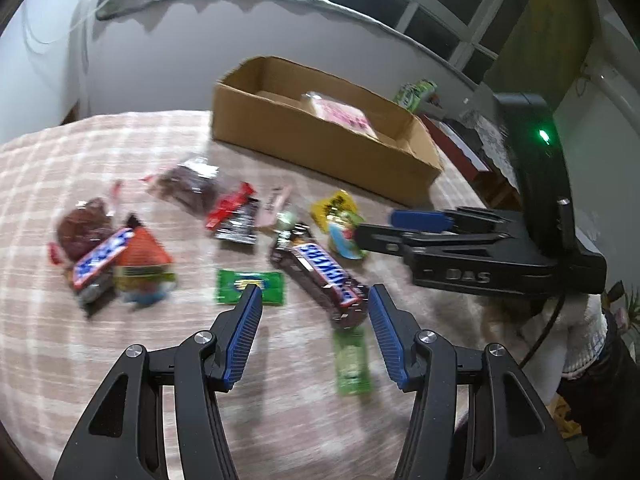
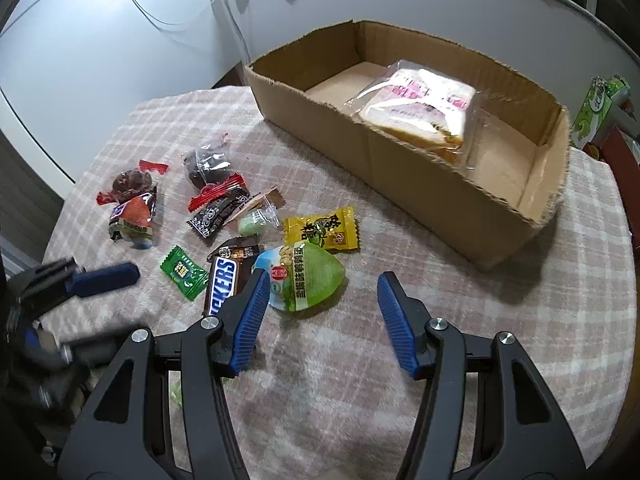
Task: Organize snacks
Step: 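Grasp the Snickers bar with the left gripper while the right gripper grasps the cone egg snack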
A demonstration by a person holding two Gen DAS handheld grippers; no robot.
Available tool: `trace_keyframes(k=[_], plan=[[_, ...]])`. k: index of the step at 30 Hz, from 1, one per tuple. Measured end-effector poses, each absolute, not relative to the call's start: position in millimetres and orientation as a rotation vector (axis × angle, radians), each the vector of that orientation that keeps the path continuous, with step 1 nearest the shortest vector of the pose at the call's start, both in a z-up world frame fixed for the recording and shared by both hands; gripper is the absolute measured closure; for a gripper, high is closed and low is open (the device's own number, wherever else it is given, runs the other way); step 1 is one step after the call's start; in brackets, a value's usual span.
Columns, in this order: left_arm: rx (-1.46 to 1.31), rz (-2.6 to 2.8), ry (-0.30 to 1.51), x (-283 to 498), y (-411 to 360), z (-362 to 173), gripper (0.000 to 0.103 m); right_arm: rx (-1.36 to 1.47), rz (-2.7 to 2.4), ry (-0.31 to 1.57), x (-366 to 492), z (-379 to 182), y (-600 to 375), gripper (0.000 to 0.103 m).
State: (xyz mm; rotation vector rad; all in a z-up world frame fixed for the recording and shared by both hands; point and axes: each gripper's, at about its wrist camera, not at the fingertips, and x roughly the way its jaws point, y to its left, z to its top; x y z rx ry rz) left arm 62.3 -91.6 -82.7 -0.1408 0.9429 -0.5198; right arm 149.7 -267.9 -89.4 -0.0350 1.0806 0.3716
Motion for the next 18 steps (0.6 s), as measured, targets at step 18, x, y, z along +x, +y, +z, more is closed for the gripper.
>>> trace_keyframes(k=[18], plan=[[-0.099,-0.509,0.984,76.4,-121.3,-101.4,0.049,-0.107,0.409,1.151,170.2,-108.1,-243.2,0.046]])
